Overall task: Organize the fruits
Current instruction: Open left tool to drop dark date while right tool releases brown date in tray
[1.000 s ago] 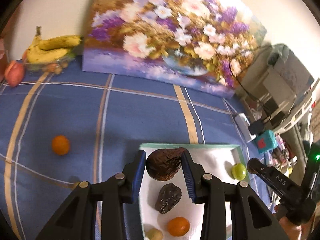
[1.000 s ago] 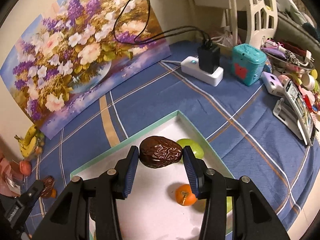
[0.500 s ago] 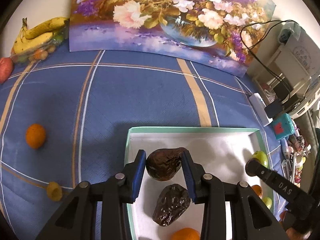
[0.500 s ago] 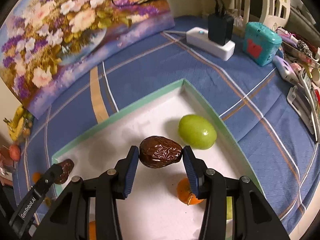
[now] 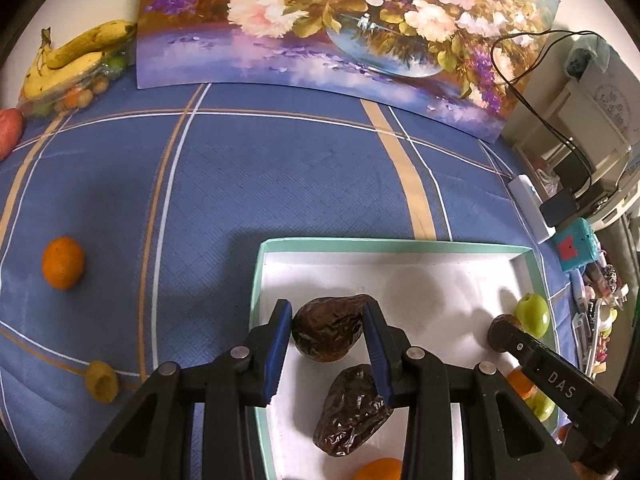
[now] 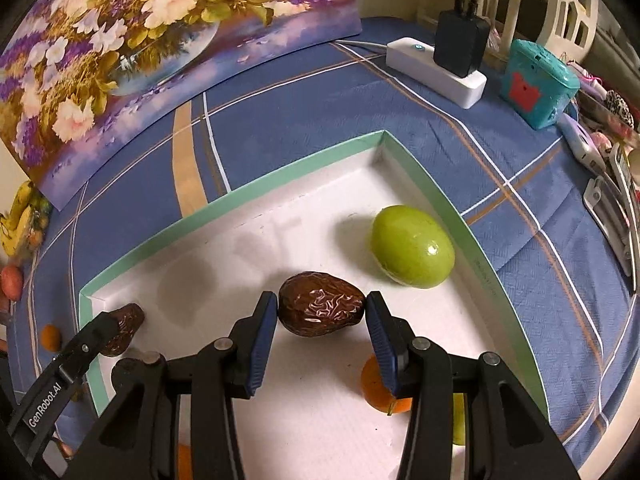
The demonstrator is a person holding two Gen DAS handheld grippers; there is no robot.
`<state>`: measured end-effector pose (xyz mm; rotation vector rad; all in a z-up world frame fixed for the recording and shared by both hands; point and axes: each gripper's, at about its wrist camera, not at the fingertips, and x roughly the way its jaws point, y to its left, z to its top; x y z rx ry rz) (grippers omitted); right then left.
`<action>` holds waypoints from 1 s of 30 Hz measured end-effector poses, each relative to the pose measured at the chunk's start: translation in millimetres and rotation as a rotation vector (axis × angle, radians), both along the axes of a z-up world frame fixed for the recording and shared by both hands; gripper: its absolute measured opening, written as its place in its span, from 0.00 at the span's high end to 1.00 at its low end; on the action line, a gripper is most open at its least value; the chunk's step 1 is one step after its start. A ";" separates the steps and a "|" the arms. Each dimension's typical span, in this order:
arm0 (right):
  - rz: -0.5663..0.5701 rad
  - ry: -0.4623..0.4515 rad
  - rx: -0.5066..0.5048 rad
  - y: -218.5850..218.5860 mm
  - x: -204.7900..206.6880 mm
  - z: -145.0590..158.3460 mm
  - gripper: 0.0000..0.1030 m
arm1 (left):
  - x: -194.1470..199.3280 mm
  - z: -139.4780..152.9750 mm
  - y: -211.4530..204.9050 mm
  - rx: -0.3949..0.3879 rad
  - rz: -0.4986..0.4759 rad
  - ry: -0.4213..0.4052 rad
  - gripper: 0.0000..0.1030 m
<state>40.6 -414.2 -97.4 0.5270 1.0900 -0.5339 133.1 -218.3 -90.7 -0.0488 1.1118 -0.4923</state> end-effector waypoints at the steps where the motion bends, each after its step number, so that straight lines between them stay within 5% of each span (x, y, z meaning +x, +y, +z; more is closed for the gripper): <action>1: 0.001 0.001 0.000 -0.1 -0.1 0.0 0.54 | 0.4 0.1 0.3 -0.001 0.001 0.003 0.62; 17: 0.007 0.010 0.000 -2.9 -0.9 0.7 0.54 | -1.1 19.3 1.2 -0.002 -0.011 0.006 0.61; 30: 0.021 -0.051 -0.039 -3.8 -11.2 39.9 0.51 | -9.6 58.2 6.1 0.026 -0.024 -0.059 0.61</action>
